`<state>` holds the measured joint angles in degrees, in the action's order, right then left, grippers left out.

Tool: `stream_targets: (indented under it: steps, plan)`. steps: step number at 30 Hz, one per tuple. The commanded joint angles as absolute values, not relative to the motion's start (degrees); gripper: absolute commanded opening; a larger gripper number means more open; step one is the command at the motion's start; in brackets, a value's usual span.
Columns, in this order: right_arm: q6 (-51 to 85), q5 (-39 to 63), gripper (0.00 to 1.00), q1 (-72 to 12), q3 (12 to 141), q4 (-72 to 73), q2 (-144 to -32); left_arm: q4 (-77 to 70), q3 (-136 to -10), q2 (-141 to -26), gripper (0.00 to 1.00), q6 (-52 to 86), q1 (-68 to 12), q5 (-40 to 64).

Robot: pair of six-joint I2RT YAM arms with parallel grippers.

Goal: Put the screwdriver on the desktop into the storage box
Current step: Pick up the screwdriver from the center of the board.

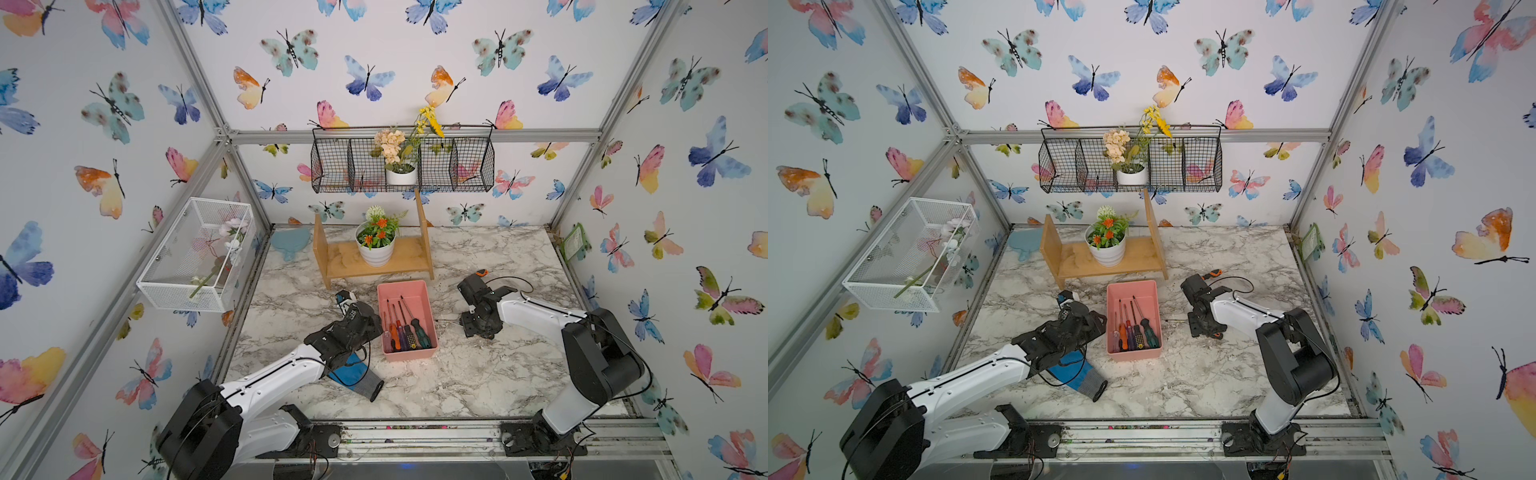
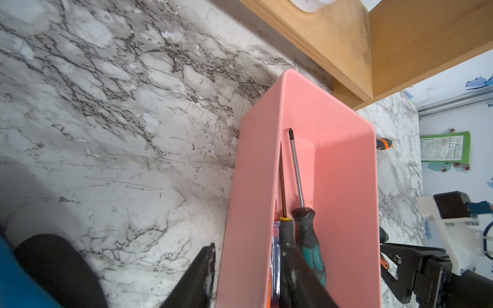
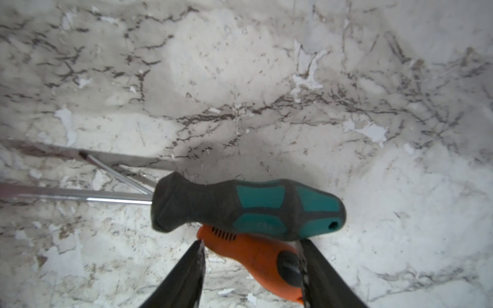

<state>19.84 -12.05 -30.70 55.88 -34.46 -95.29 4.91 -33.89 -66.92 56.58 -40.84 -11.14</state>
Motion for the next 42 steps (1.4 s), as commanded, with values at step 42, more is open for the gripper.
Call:
stream_targets:
  steps: [42]
  plan:
    - [19.77,9.36,0.19,-36.53,56.03,-36.5,-100.71,1.82,-35.42,-69.47,0.52,54.72,-40.83,-5.07]
